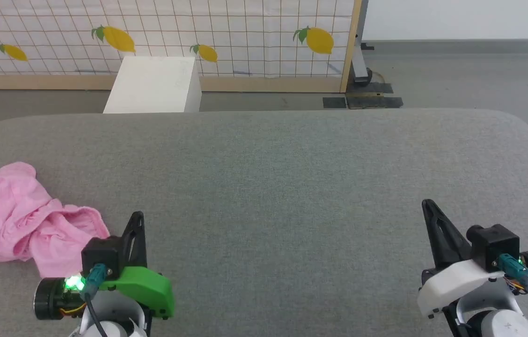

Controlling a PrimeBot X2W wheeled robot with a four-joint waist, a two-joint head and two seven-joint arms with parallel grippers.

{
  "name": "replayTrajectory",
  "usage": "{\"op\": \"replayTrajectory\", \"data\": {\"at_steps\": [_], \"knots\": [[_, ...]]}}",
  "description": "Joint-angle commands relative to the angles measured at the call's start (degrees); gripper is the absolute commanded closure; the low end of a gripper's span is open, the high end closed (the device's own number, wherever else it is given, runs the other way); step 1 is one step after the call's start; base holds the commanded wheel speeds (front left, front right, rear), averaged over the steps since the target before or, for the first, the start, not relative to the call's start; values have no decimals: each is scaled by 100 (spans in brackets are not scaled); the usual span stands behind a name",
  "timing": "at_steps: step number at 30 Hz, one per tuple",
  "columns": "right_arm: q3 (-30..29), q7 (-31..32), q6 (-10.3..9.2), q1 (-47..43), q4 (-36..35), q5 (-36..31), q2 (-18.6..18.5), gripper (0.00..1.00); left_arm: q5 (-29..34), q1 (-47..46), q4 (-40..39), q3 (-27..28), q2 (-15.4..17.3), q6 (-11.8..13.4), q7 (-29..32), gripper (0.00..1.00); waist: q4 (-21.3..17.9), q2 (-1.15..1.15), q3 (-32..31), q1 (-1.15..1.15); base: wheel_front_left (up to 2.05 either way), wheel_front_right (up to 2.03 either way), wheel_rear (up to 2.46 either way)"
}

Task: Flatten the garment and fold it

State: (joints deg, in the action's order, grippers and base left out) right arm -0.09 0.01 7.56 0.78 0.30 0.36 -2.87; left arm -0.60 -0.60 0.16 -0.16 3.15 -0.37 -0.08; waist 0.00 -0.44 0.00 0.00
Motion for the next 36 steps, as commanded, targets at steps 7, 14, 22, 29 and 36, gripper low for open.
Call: {"op": "replayTrajectory", "data": {"at_steps": [7, 14, 22, 29, 36], "knots": [[-1, -2, 0, -1, 3, 6, 0, 0, -5, -1, 2, -3, 1, -1, -2, 0, 0, 0, 0, 0, 0, 0, 0], [-10, -63, 0, -25, 69, 91, 0, 0, -40, 8, 39, -18, 0, -2, -58, 0, 0, 2, 1, 0, 0, 0, 0], [-19, -159, -1, -36, 177, 195, 0, 0, -95, 8, 115, -22, 0, 1, -155, 0, 16, 5, 2, 0, 0, 0, 0], [-38, -240, -1, -48, 247, 269, 0, 0, -147, 5, 169, -11, 5, 11, -237, 0, 101, 7, 3, 0, 0, 0, 0], [-43, -324, -2, -66, 327, 339, 0, 0, -190, 15, 226, -6, 18, 21, -321, 0, 280, 9, -4, 0, 0, 0, 0]]}}
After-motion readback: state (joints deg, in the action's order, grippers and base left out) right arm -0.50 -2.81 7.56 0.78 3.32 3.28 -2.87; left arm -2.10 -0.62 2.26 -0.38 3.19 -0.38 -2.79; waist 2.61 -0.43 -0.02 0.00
